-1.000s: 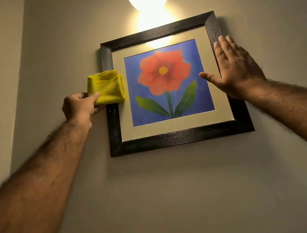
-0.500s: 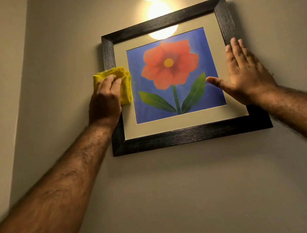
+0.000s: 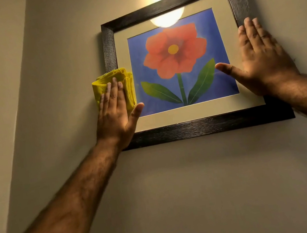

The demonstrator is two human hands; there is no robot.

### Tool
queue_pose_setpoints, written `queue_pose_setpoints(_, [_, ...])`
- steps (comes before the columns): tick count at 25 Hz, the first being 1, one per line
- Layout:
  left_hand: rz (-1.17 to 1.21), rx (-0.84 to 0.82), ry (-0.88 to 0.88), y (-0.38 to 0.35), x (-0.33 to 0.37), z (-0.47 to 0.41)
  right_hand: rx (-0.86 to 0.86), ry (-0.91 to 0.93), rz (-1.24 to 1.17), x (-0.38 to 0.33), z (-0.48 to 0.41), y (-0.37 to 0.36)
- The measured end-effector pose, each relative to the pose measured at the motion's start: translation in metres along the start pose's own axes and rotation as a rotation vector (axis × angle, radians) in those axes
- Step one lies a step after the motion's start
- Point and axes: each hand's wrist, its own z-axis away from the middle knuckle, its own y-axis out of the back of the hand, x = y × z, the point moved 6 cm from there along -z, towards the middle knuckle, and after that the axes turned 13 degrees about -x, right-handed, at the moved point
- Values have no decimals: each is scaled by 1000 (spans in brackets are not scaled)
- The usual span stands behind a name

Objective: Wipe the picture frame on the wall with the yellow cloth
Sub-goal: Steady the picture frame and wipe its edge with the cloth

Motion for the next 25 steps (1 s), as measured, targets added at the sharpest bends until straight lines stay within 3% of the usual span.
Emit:
queue_pose_setpoints(6, [43, -90, 55, 45, -14, -120, 19, 1, 17, 1, 1, -1])
queue_pose_setpoints(9, [64, -109, 48, 51, -17, -136, 27, -5, 30, 2, 1, 0])
queue_pose_setpoints(21, [78, -73, -8, -18, 4, 57, -1, -7, 30, 1, 1, 3])
queue_pose_setpoints(25, [73, -64, -16, -25, 3, 76, 11, -8, 27, 2, 0, 2])
